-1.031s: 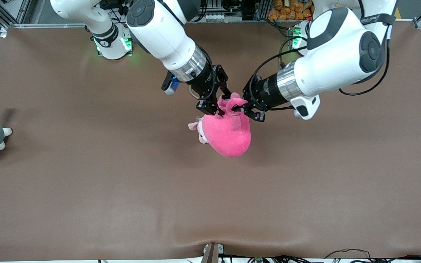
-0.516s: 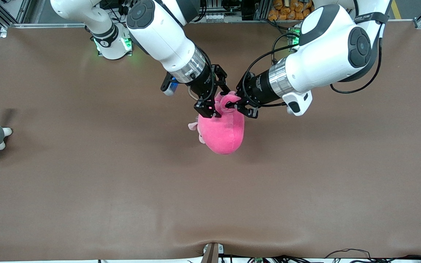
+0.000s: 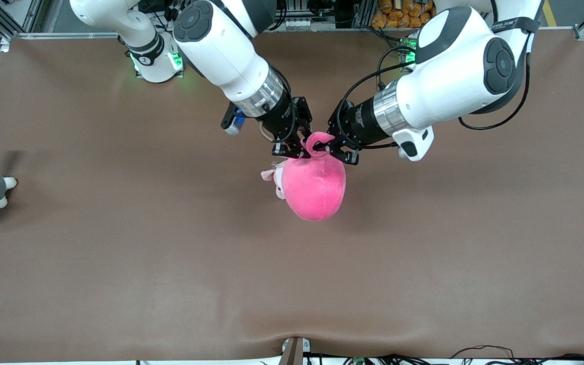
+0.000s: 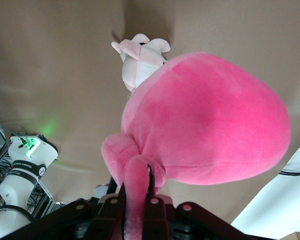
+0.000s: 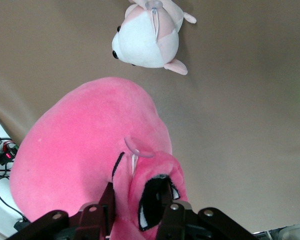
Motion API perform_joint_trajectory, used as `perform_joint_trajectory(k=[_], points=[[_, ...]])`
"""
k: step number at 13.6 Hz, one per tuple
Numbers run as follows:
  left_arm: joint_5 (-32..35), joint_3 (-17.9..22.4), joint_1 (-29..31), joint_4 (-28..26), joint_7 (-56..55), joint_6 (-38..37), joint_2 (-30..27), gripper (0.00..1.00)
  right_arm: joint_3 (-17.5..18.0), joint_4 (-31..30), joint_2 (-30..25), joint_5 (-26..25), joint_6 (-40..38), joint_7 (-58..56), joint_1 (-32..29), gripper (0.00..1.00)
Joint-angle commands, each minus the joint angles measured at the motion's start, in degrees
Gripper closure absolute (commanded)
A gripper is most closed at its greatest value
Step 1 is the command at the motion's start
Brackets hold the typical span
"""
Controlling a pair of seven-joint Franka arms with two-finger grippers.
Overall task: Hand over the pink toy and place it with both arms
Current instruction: 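Open the left gripper while the right gripper pulls the pink toy away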
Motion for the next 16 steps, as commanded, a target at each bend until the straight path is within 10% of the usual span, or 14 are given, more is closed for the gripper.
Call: perform_joint_trajectory(k=[1,13,14,15,16], points=[[-2.5,0.0,-0.4,1.3,-1.4,-0.7,-0.3,1.00,0.0,3.6,1.6,-0.2,-4.1,-0.5,-2.9,1.00],[-3.2,0.1,-0.5,2.0,-3.5,0.3,-0.3,1.00,0.3,10.1,1.5,0.3,-15.7,-3.8,-11.8,1.00],[-3.2,0.1,-0.3,2.0,-3.6,0.2,-0.3,0.93,0.3,10.3,1.5,0.4,-16.1,-4.0,-12.0,1.00],[-3.3,0.1,0.0,2.0,-3.8,0.2,-0.3,0.01,0.3,10.3,1.4,0.6,-16.3,-4.1,-12.1,1.00],[-3.3,0.1,0.1,2.4,-3.9,0.2,-0.3,0.00,0.2,10.3,1.3,0.6,-16.3,-4.1,-12.4,1.00]])
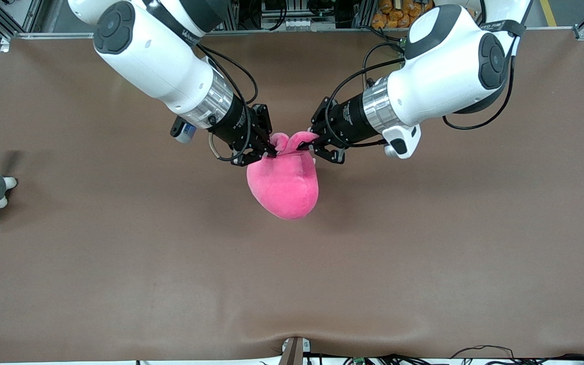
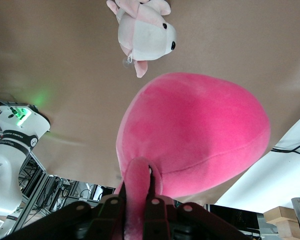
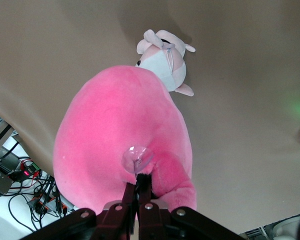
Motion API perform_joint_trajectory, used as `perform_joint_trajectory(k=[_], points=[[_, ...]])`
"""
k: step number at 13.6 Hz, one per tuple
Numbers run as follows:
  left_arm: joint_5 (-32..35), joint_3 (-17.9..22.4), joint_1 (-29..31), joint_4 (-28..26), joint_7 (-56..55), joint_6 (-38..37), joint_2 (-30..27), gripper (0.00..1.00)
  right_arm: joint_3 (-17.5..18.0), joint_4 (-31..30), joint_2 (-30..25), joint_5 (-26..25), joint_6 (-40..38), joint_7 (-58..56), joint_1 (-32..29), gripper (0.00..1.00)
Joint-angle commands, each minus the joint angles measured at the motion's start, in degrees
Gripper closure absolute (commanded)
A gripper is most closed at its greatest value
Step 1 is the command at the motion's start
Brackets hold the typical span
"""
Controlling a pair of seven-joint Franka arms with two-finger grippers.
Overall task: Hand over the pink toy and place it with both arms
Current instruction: 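Open the left gripper while the right gripper pulls the pink toy away, then carry the pink toy with the right gripper while the left gripper withdraws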
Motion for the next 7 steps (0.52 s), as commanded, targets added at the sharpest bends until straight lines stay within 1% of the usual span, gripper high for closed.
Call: perform_joint_trajectory(k=[1,3,5,7], points=[[0.2,0.8,1.3,1.1,-1.7,-3.9,-1.7,0.00,-0.6,1.9,1.3,-1.6,-2.0,-1.9,-4.0,1.00],[0.2,0.9,1.4,1.3,-2.3,-3.9,-1.7,0.00,-0.6,2.1,1.2,-1.6,-5.6,-6.6,-5.4,1.00],[0.2,1.0,1.7,1.3,-2.4,-4.0,-1.7,0.00,-0.5,3.5,1.1,-0.9,-11.2,-13.1,-9.1,1.00],[0.6,1.7,2.0,1.3,-2.3,-4.3,-2.3,0.00,-0.7,3.6,1.0,-0.9,-18.6,-25.3,-13.2,1.00]])
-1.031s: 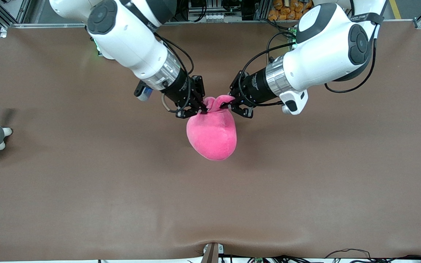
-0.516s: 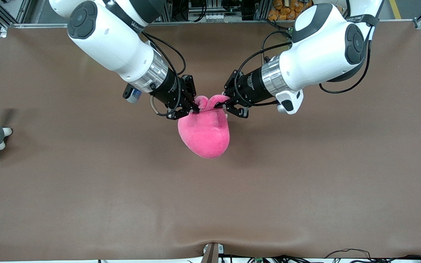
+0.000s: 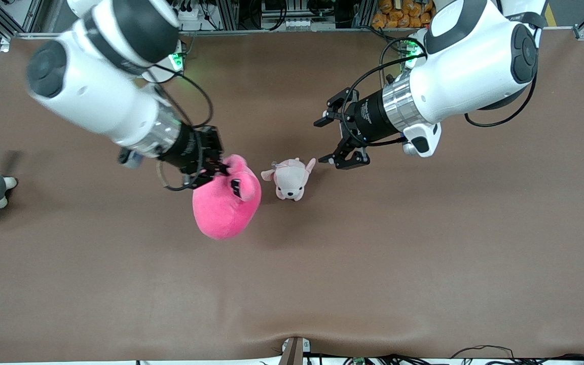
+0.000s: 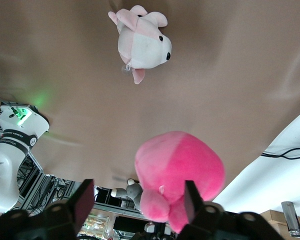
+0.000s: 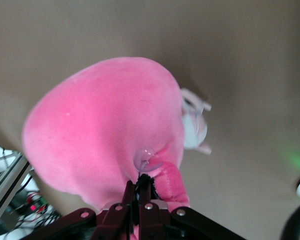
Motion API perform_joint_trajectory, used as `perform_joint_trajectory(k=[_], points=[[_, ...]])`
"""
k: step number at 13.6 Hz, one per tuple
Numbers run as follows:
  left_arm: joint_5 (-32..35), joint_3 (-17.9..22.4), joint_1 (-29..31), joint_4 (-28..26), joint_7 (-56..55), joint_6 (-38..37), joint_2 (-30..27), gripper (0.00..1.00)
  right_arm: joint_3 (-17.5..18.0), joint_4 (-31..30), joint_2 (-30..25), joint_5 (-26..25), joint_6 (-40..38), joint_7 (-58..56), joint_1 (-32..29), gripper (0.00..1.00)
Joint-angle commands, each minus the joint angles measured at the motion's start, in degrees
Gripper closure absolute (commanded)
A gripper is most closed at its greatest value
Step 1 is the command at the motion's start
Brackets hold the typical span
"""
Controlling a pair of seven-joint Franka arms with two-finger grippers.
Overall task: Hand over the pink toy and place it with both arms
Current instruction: 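Carry the pink toy with the right gripper while the left gripper withdraws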
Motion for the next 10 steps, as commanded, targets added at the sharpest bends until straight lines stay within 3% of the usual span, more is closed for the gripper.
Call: perform_joint_trajectory(k=[1,3,7,10], points=[[0.9,2.2,0.1,0.4,-1.2,-1.5,-1.7,0.00,0.4,2.5,0.8,0.0,-10.0,-17.1,-6.6,1.00],[4.2,4.6,0.5,0.3,-0.3,-3.7,-3.0,0.00,0.3,1.9,1.2,0.0,-16.0,-33.7,-13.2,1.00],[20.1,4.8,2.5,-0.1,11.4,-12.8,-4.7,0.00,0.2,-1.3,4.6,-1.4,-18.5,-57.8,-23.9,1.00],[32.5,4.8,3.9,-0.3,13.6,-17.9,-4.1,0.00,0.1,-1.5,9.5,-6.1,-20.6,-76.6,-27.3,1.00]])
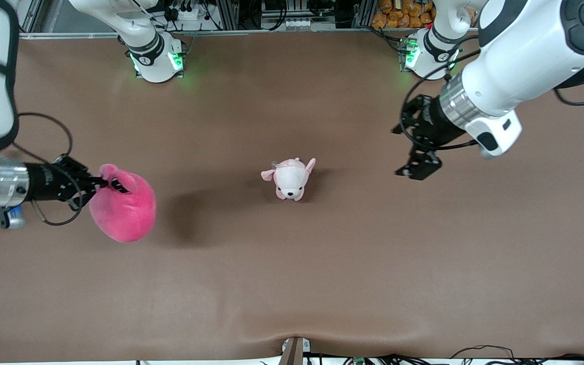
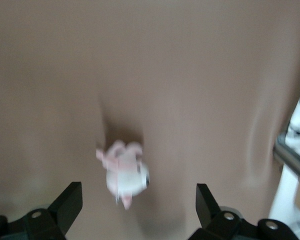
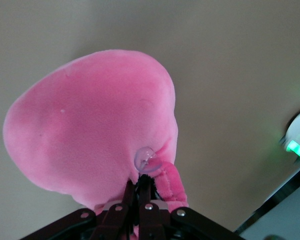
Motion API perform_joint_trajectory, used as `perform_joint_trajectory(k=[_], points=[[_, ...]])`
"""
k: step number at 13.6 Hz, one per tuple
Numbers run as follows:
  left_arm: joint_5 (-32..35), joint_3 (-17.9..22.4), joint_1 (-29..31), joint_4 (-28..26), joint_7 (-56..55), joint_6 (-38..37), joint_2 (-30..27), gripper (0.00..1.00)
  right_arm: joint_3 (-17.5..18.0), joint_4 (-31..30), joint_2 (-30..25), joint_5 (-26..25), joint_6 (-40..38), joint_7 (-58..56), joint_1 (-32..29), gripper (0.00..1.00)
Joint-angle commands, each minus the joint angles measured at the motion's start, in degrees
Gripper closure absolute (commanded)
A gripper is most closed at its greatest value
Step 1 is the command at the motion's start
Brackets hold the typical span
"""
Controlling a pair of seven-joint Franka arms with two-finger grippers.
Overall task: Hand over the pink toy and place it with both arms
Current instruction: 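Carry the pink toy with the right gripper while the left gripper withdraws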
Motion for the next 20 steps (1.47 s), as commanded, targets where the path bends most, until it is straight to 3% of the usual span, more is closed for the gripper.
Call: perform_joint_trajectory(k=[1,7,10,12,13,14,15,16,17,20], points=[[7.3,0.1,2.0,-0.6,3.5,-4.6,0.3,0.00,1.0,1.4,4.7,-5.8,-1.4,-11.7,-1.9,1.00],[15.6,0.0,9.8,-0.7,6.6,-12.2,4.4,0.00,1.0,1.6,10.6,-19.0,1.4,-32.4,-3.5,1.00],[17.8,0.0,12.0,-0.7,22.0,-14.6,4.2,0.00,1.1,1.6,10.7,-26.6,1.4,-36.6,-3.2,1.00],[17.7,0.0,13.5,-0.5,35.6,-14.7,3.7,0.00,1.2,1.6,11.8,-26.7,1.6,-36.6,-3.2,1.00],[17.8,-0.1,14.2,-0.5,40.9,-14.7,3.2,0.00,1.2,1.6,12.8,-26.8,2.6,-36.4,-3.2,0.92],[17.8,-0.1,14.2,-0.4,44.3,-14.7,2.9,0.00,1.2,1.5,13.9,-26.8,4.3,-36.5,-3.5,0.76],[17.9,-0.1,14.2,-0.4,47.8,-14.7,2.6,0.00,1.2,1.5,14.5,-26.7,5.0,-36.5,-3.8,0.54],[17.9,0.0,14.3,-0.5,51.8,-14.7,2.1,0.00,1.2,1.5,14.9,-26.7,5.7,-36.4,-3.8,0.11],[17.9,0.1,14.4,-0.5,55.8,-14.8,1.8,0.00,1.2,1.5,14.9,-26.6,6.1,-36.3,-3.6,0.00],[22.2,0.3,15.7,-0.6,67.4,-18.2,1.5,0.00,1.4,2.7,14.9,-26.6,7.7,-36.2,-2.3,0.00]])
